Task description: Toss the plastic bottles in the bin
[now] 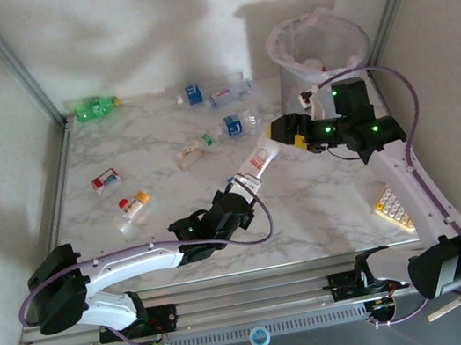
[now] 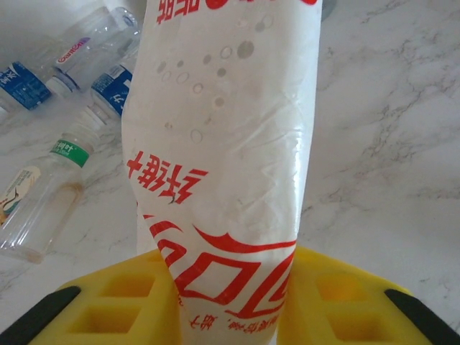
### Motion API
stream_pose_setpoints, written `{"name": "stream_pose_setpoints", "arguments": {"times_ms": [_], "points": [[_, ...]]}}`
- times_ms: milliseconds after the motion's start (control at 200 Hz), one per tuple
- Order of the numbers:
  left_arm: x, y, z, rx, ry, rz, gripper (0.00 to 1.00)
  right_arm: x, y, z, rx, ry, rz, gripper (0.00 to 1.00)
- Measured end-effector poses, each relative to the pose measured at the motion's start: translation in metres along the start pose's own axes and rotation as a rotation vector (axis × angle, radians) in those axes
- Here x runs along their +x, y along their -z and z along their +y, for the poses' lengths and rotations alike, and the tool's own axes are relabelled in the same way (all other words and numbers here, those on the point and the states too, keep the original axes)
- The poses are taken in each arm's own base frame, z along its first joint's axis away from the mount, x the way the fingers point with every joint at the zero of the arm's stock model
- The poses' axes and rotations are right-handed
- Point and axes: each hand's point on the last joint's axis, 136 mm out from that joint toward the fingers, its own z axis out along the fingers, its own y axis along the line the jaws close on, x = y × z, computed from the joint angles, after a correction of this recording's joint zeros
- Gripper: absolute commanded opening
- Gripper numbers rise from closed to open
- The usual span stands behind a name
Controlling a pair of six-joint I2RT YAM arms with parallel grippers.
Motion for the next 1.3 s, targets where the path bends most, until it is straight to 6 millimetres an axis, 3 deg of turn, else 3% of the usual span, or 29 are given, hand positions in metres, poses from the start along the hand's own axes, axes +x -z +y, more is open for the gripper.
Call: {"name": "stream_pose_setpoints", "arguments": {"times_ms": [280,480,1101,1226,1301], "points": [[-0.004,0.001,0.000,-0.010,-0.001,-0.018,0.30,0.020,-0.031,-0.011,0.010,-0.029,0.095,0.93],[-0.008,0.004,-0.007,0.007,-0.012,-0.034,0.30,0.024,-0.046,-0.013,0.013,-0.033,0.122,0.86],[-0.009,0.005,-0.010,-0.001,-0.025,-0.042,0.32,0.024,-0.050,-0.017,0.024,-0.043,0.127,0.54],[-0.009,0.005,-0.009,-0.008,-0.026,-0.044,0.46,0.025,-0.050,-0.018,0.034,-0.047,0.131,0.47],[-0.010,0.005,-0.009,-0.010,-0.018,-0.047,0.67,0.024,-0.050,-0.019,0.043,-0.043,0.129,0.45]]}}
